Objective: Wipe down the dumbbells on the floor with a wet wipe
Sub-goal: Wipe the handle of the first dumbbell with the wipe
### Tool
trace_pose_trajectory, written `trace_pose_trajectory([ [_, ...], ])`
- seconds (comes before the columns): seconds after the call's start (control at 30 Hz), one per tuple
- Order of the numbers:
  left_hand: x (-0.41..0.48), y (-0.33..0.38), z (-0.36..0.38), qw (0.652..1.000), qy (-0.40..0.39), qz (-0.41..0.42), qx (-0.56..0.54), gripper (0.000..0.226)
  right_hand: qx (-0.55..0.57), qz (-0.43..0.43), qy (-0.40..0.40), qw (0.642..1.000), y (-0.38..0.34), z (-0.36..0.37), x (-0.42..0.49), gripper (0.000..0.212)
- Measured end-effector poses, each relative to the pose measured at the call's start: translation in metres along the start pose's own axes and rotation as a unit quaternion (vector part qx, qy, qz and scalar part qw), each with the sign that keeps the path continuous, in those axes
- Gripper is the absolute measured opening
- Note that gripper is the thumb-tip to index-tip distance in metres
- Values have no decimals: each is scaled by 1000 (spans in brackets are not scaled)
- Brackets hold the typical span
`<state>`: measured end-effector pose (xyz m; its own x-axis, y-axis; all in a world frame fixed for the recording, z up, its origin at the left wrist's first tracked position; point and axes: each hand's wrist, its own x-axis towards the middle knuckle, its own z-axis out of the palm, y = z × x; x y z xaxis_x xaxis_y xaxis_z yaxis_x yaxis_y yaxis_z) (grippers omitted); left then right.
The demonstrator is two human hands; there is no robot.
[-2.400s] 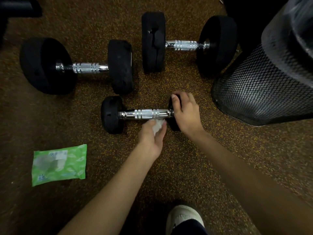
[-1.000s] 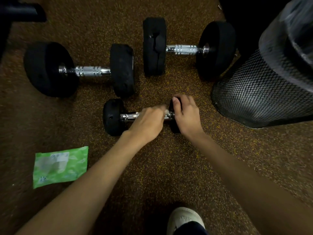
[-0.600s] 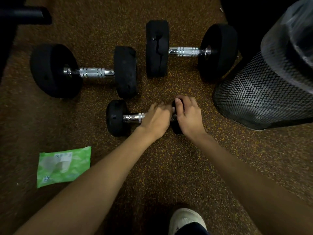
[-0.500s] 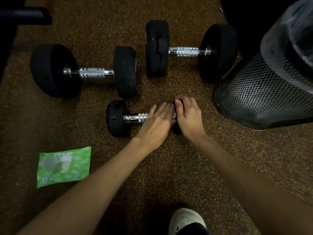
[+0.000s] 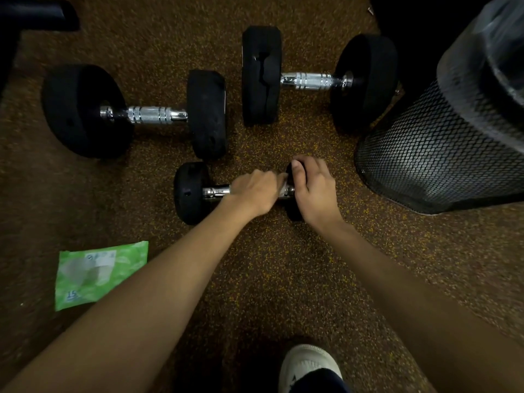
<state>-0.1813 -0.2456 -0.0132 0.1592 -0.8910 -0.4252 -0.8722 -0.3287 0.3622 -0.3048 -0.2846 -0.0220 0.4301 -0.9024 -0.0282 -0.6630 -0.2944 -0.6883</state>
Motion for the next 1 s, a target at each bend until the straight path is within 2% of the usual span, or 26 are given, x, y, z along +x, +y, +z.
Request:
trace_pose_trajectory([
  [0.1, -11, -13, 13, 990, 31, 133, 29, 33, 0, -5, 4, 1000, -1, 0, 0, 36],
  [0.23, -15, -30, 24, 975, 63, 204, 68, 48, 1, -9, 8, 1000, -1, 0, -1, 35],
  [0.33, -8, -23, 17, 979, 73, 185, 39, 38, -2, 3, 4, 1000, 0, 1, 1, 34],
  [0.47, 7, -18, 1, 994, -29, 108, -18, 42, -8, 13, -1, 1000, 2, 2, 6, 32],
  [0.67, 18, -22, -9, 988, -113, 76, -72, 37, -6, 10, -3, 1000, 0, 1, 6, 32],
  [0.77, 22, -22, -7, 987, -110, 55, -106, 39, -7, 7, 2, 1000, 0, 2, 5, 32],
  [0.87, 22, -20, -6, 988, -80, 22, -127, 33, -9, 6, 9, 1000, -1, 1, 3, 35],
  [0.93, 16, -19, -5, 990, -67, 38, -116, 35, -9, -1, 9, 1000, -1, 1, 2, 34],
  [1.0, 5, -22, 0, 993, -31, 96, -60, 36, -8, -3, 7, 1000, -2, 0, 1, 34],
])
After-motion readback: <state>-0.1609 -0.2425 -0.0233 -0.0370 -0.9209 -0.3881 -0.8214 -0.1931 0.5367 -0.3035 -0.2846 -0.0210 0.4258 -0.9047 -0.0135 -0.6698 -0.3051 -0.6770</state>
